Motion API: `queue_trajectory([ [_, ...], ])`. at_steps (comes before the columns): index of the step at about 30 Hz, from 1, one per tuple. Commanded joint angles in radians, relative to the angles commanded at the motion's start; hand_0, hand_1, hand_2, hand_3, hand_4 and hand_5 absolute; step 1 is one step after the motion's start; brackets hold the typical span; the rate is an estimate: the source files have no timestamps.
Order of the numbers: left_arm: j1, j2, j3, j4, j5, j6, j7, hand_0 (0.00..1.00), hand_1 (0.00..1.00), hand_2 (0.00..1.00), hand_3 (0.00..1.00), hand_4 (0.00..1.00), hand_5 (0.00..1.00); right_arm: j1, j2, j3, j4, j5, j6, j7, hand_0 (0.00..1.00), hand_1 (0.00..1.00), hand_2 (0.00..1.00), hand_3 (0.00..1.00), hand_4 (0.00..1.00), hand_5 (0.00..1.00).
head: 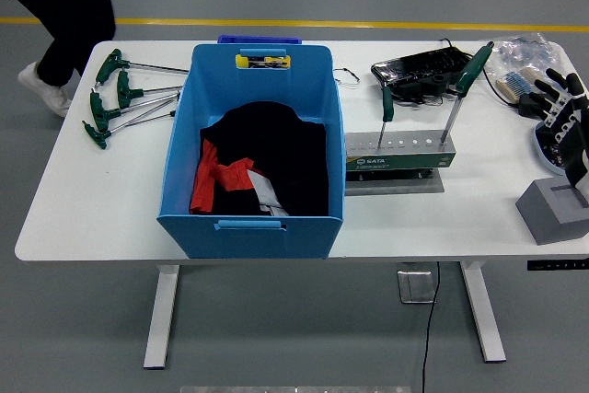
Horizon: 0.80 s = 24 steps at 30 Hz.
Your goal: Lift tool from toolbox,place it in box,lift tool from toolbox,place it in box
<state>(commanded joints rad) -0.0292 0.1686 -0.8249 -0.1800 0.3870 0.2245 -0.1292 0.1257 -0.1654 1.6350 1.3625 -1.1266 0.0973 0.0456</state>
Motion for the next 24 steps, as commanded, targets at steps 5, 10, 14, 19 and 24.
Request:
queue_trajectory([
  [5, 0.001, -0.001, -0.001, 0.000, 0.002, 0.000, 0.000, 0.929, 0.945, 0.934, 0.801, 0.723, 0.817, 0.000, 0.000, -0.001, 0.004, 0.000, -0.002, 0.001, 0.926, 0.875, 0.893, 0.924, 0.998, 0.924],
  [10, 0.000, 0.001, -0.001, 0.000, 0.002, -0.002, -0.001, 0.929, 0.943, 0.934, 0.799, 0.722, 0.817, -0.001, 0.000, -0.001, 0.009, 0.000, -0.002, 0.001, 0.926, 0.875, 0.893, 0.925, 0.998, 0.921],
  [14, -0.001, 0.001, -0.002, 0.000, 0.002, -0.002, -0.002, 0.929, 0.943, 0.934, 0.799, 0.722, 0.817, 0.000, -0.001, -0.001, 0.013, 0.000, -0.003, 0.001, 0.926, 0.875, 0.893, 0.925, 0.998, 0.921],
  [19, -0.002, -0.001, -0.004, 0.000, 0.005, -0.002, -0.001, 0.928, 0.943, 0.934, 0.797, 0.722, 0.817, 0.000, 0.000, -0.005, 0.014, 0.000, -0.002, 0.001, 0.923, 0.875, 0.893, 0.924, 0.998, 0.919],
  [24, -0.002, 0.000, -0.009, 0.000, 0.010, -0.002, 0.000, 0.928, 0.942, 0.934, 0.796, 0.722, 0.817, 0.000, 0.000, -0.004, 0.015, -0.002, -0.002, 0.000, 0.923, 0.874, 0.893, 0.923, 0.998, 0.916],
])
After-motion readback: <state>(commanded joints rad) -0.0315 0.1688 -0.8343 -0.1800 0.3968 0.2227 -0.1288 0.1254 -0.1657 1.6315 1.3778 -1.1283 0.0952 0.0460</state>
